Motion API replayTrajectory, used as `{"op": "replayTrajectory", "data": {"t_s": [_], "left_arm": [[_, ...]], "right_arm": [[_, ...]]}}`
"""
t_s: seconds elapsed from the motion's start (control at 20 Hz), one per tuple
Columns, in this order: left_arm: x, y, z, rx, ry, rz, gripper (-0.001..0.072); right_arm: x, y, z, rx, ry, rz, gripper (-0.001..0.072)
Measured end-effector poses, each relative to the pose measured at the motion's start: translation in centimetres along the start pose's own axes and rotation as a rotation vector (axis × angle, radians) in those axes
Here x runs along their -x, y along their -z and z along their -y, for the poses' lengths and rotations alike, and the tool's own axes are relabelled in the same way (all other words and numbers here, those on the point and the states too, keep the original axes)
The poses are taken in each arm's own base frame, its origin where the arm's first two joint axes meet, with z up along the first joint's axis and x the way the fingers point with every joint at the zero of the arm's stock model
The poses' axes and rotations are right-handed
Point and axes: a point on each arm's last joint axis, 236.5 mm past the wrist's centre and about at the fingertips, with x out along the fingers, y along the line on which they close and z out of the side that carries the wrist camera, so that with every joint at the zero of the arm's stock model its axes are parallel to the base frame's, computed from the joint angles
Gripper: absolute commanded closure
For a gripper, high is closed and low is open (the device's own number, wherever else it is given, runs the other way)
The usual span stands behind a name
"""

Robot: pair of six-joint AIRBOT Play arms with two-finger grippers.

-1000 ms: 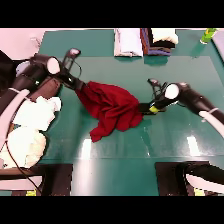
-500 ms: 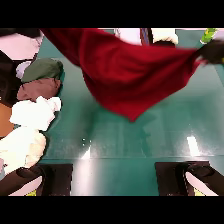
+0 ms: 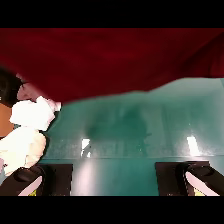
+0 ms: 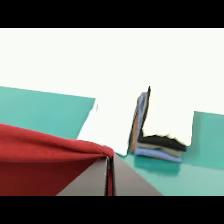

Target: Fold the shirts.

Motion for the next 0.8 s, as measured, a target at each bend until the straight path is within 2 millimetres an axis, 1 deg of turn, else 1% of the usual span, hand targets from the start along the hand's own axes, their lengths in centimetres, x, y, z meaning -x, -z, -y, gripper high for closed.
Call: {"op": "replayTrajectory", "data": {"t_s": [0.05, 0.1, 0.15, 0.2, 0.25, 0.3, 0.35, 0.45, 0.5, 0.55, 0.6, 0.65, 0.75, 0.8], "left_arm": [[0.2, 0.0, 0.1, 0.003, 0.004, -0.004, 0.0685], [0.0, 0.5, 0.2, 0.003, 0.007, -0.025, 0.0686], [-0.7, 1.6, 0.3, 0.003, 0.011, -0.066, 0.0685], [-1.8, 3.4, 0.4, 0.004, 0.016, -0.128, 0.0685], [-3.0, 5.7, 0.6, 0.004, 0.022, -0.202, 0.0685], [-4.6, 8.8, 0.9, 0.005, 0.033, -0.299, 0.0685], [-6.2, 12.7, 1.3, 0.006, 0.043, -0.411, 0.0685], [-8.9, 21.3, 2.1, 0.009, 0.065, -0.643, 0.0684], [-10.0, 26.0, 2.5, 0.010, 0.075, -0.759, 0.0685], [-10.9, 30.5, 2.8, 0.010, 0.082, -0.856, 0.0685], [-11.6, 35.4, 3.1, 0.006, 0.085, -0.952, 0.0685], [-12.3, 39.4, 3.2, -0.001, 0.084, -1.016, 0.0684], [-13.7, 46.7, 3.3, -0.023, 0.080, -1.111, 0.0684], [-14.0, 49.6, 3.4, -0.030, 0.081, -1.148, 0.0684]], "right_arm": [[-0.5, -0.3, 0.2, 0.004, 0.009, 0.000, 0.0693], [-1.4, -0.3, 0.4, 0.009, 0.016, -0.008, 0.0693], [-2.4, -0.1, 0.5, 0.013, 0.023, -0.024, 0.0693], [-3.8, 0.6, 0.7, 0.016, 0.029, -0.051, 0.0693], [-5.4, 1.6, 0.8, 0.018, 0.035, -0.089, 0.0693], [-7.6, 3.2, 1.0, 0.020, 0.040, -0.146, 0.0693], [-9.9, 5.3, 1.2, 0.023, 0.045, -0.214, 0.0693], [-14.2, 9.9, 1.6, 0.025, 0.053, -0.352, 0.0693], [-16.5, 12.5, 1.8, 0.028, 0.058, -0.427, 0.0693], [-18.7, 15.2, 2.0, 0.033, 0.061, -0.500, 0.0693], [-20.6, 17.5, 2.2, 0.037, 0.063, -0.559, 0.0693], [-22.5, 19.7, 2.3, 0.041, 0.064, -0.607, 0.0693], [-26.0, 24.4, 2.7, 0.045, 0.066, -0.704, 0.0692], [-27.3, 26.3, 2.8, 0.046, 0.066, -0.743, 0.0691]]}}
